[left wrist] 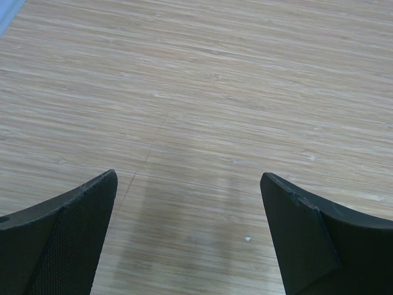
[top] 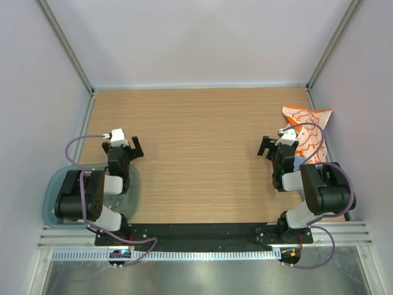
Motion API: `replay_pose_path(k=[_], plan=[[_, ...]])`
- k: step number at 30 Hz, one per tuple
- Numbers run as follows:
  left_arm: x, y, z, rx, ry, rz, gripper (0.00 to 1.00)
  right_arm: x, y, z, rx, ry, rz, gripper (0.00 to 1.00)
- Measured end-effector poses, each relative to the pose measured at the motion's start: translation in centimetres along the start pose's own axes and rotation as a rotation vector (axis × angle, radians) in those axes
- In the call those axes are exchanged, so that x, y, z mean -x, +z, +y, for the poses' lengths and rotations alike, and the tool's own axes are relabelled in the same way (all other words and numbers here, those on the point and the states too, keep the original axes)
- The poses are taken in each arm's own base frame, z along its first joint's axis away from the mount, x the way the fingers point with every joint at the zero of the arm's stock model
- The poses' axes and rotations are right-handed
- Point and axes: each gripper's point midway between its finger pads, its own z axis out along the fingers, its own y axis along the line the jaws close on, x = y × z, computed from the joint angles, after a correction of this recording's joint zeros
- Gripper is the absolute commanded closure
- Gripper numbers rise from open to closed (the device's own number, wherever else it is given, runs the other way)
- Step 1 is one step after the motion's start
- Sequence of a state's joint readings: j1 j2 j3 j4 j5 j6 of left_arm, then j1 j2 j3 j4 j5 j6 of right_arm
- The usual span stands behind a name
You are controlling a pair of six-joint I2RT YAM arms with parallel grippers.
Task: Roll the towels
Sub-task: Grab a towel with the right arm
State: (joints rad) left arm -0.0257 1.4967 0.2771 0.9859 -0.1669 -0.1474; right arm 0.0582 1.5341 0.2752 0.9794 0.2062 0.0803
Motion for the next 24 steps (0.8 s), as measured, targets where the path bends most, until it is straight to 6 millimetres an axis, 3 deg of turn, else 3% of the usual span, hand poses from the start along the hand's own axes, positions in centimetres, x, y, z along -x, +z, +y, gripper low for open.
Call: replay_pose_path(k=[10,12,15,18,20,22,24], plan=[[0.7,-0.1,0.7,0.046,-0.003,0.028,0.00,0.0,0.0,0.0,0.001,0.000,0.000,0.00],[3.3,0.3,0.5,0.061,-0.011,0.030,0.00,0.0,0.0,0.0,0.001,0.000,0.000,0.00],[9.5,0.5,-0.3,0.051,-0.062,-0.032,0.00,0.0,0.0,0.1,0.007,0.000,0.001,0.00],[15.7,-1.5,-1.2,0.022,-0.163,-0.112,0.00,0.0,0.0,0.2,0.011,0.000,0.002,0.00],[18.7,-3.3,-1.8,-0.011,-0.246,-0.163,0.00,0.0,0.0,0.2,0.011,0.000,0.001,0.00],[20.1,-5.2,-2.2,-0.034,-0.381,-0.192,0.00,0.0,0.0,0.2,-0.001,-0.003,0.000,0.00],[19.4,-6.4,-2.4,-0.037,-0.516,-0.160,0.00,0.0,-0.3,0.0,-0.055,-0.022,0.005,0.00]])
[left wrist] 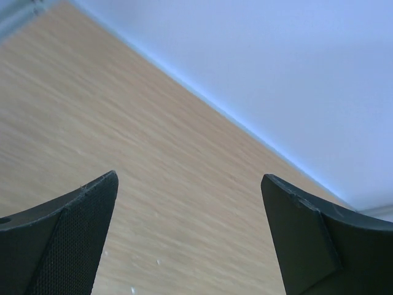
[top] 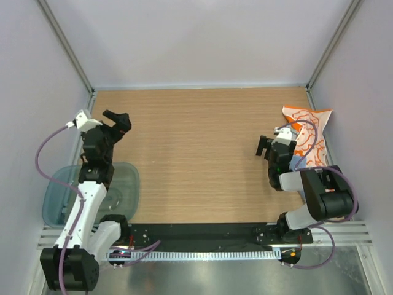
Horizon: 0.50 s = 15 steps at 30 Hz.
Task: Roll the towels
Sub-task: Grab a towel with the right arm
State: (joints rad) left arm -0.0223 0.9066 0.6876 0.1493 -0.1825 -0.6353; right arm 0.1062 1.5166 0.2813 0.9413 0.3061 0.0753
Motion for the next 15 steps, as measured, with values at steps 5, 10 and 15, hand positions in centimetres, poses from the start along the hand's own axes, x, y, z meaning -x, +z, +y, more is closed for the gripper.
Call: replay_pose_path(k=[5,10,15], plan=[[-5.0,-1.2,-1.4,-0.053,-0.164,0.274,0.00,7.8,-0.5,2.4,-0.073,-0.011,-0.019,0.00],[-6.3,-3.3,-5.1,-0.084,-0.165,0.522,0.00,24.0,-3.7,-1.3,-0.154,0.297,-0.273,0.00],[-4.6,-7.0,-6.0,-0.086,-0.044,0.573,0.00,29.0,-1.9,-10.8,-0.419,0.452,-0.232,0.00]])
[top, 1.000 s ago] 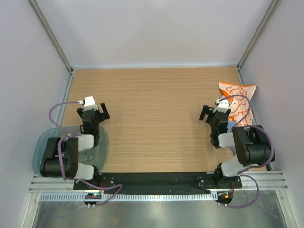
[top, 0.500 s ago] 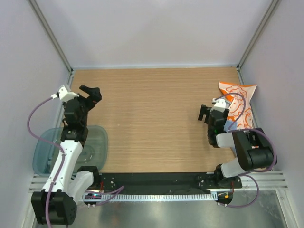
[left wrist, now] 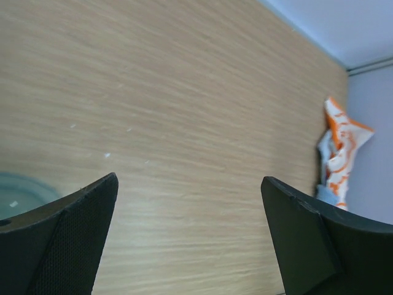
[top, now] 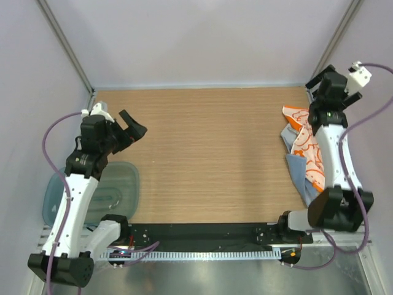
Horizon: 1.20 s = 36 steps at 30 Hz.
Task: Roll the towels
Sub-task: Grab a towel with the right arm
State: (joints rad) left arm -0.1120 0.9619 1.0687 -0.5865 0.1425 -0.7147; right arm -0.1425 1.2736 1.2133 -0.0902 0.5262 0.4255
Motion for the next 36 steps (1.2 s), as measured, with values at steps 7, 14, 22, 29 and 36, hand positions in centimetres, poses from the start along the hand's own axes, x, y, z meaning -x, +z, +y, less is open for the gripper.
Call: replay_pose_path(k=[7,14,22,29,36], plan=[[-2.4,-2.6,4.9,0.185,0.132,0.046,0.00,-14.0,7.4,-0.2,-0.128,-0.202,0.483,0.10],[-5.8,-1.7,8.3,0.273,0.160,0.161,0.00,-25.6,4.2,-5.9,-0.250,-0.367,0.857,0.16],[-5.9,-1.8,8.1,0.261,0.173,0.165,0.00,-28.1,2.5,-6.3,-0.235,-0.421,0.939,0.17],[-5.9,-1.9,8.1,0.260,0.174,0.163,0.00,-30.8,2.6,-6.5,-0.222,-0.463,1.000,0.27],[-5.9,-1.9,8.1,0.260,0.174,0.161,0.00,-31.1,2.9,-6.3,-0.209,-0.464,1.008,0.92]])
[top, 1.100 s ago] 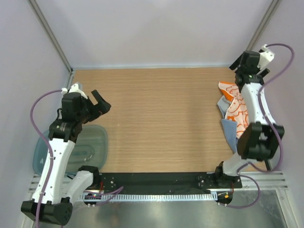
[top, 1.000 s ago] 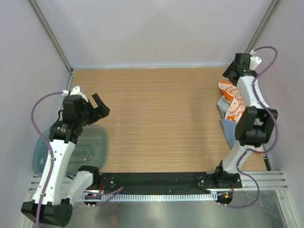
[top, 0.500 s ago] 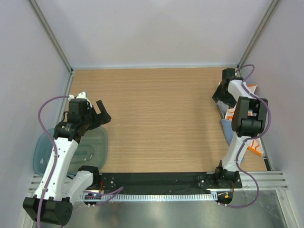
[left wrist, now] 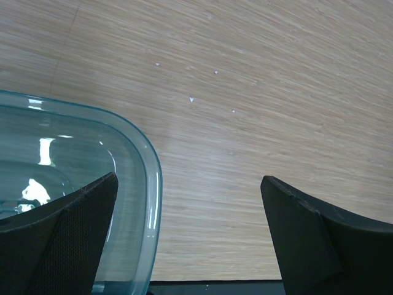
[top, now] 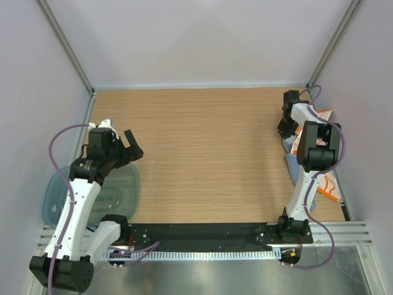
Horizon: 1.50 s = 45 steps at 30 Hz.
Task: Roll the towels
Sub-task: Grab a towel with the right arm, then move the towel to the center of the board
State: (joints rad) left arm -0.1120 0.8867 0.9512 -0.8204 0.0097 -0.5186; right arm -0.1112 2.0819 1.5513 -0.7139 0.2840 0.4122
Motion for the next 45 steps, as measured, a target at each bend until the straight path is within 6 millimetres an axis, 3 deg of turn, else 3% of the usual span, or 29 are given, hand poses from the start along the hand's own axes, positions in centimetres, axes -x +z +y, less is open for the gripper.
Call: replay_pose_path(k=[1,5,7,9,11,15,18,19,21,23,25,28,31,34,37,39,41,43,45], plan=[[0.0,0.0,0.0,0.000,0.000,0.000,0.00,0.0,0.0,0.0,0.001,-0.001,0.002,0.99],[0.0,0.0,0.0,0.001,0.000,-0.001,0.01,0.2,-0.7,0.2,0.013,0.005,0.001,0.99],[0.0,0.0,0.0,0.001,0.000,-0.001,0.02,0.7,-2.0,0.6,0.038,0.005,-0.013,0.99],[0.0,0.0,0.0,0.001,0.000,-0.001,0.03,1.7,-4.6,1.9,0.114,-0.010,-0.044,0.99],[0.0,0.0,0.1,0.006,0.000,-0.002,0.04,3.3,-8.5,4.2,0.235,-0.031,-0.101,0.99],[0.2,0.0,0.4,0.023,-0.001,-0.011,0.04,6.1,-21.1,10.1,0.560,-0.119,-0.301,0.99],[0.3,0.1,0.7,0.040,-0.001,-0.018,0.04,6.1,-33.8,12.2,0.862,-0.190,-0.488,0.99],[0.3,0.1,0.8,0.044,-0.001,-0.019,0.05,5.9,-37.1,11.8,0.927,-0.202,-0.545,0.99],[0.4,0.0,1.0,0.054,-0.001,-0.023,0.05,6.1,-43.4,9.2,1.000,-0.186,-0.697,0.99],[0.4,-0.1,1.2,0.064,-0.003,-0.028,0.05,7.0,-47.6,5.2,0.965,-0.105,-0.863,0.99],[0.5,-0.1,1.3,0.069,-0.004,-0.033,0.05,7.6,-49.8,1.6,0.898,-0.017,-0.974,0.99],[0.5,-0.1,1.4,0.077,-0.004,-0.035,0.05,8.2,-51.2,-1.9,0.811,0.072,-1.060,0.99],[0.5,-0.1,1.5,0.082,-0.005,-0.036,0.06,8.1,-49.6,-1.1,0.797,0.062,-1.003,0.99],[0.4,0.0,1.5,0.084,-0.001,-0.028,0.07,7.0,-43.8,3.5,0.830,-0.017,-0.782,0.99],[0.1,0.1,1.4,0.088,0.007,-0.020,0.07,4.5,-34.2,8.4,0.805,-0.077,-0.471,0.99],[-0.1,0.1,1.2,0.088,0.019,-0.018,0.07,1.4,-27.4,9.9,0.742,-0.088,-0.272,0.99],[-0.3,0.0,0.9,0.085,0.030,-0.014,0.07,-2.5,-22.7,9.7,0.667,-0.084,-0.103,0.99],[-0.5,0.0,0.7,0.083,0.036,-0.010,0.07,-3.8,-22.0,9.0,0.635,-0.069,-0.052,0.99],[-0.6,0.0,0.7,0.084,0.037,-0.009,0.07,-2.4,-23.8,8.8,0.648,-0.044,-0.116,0.99]])
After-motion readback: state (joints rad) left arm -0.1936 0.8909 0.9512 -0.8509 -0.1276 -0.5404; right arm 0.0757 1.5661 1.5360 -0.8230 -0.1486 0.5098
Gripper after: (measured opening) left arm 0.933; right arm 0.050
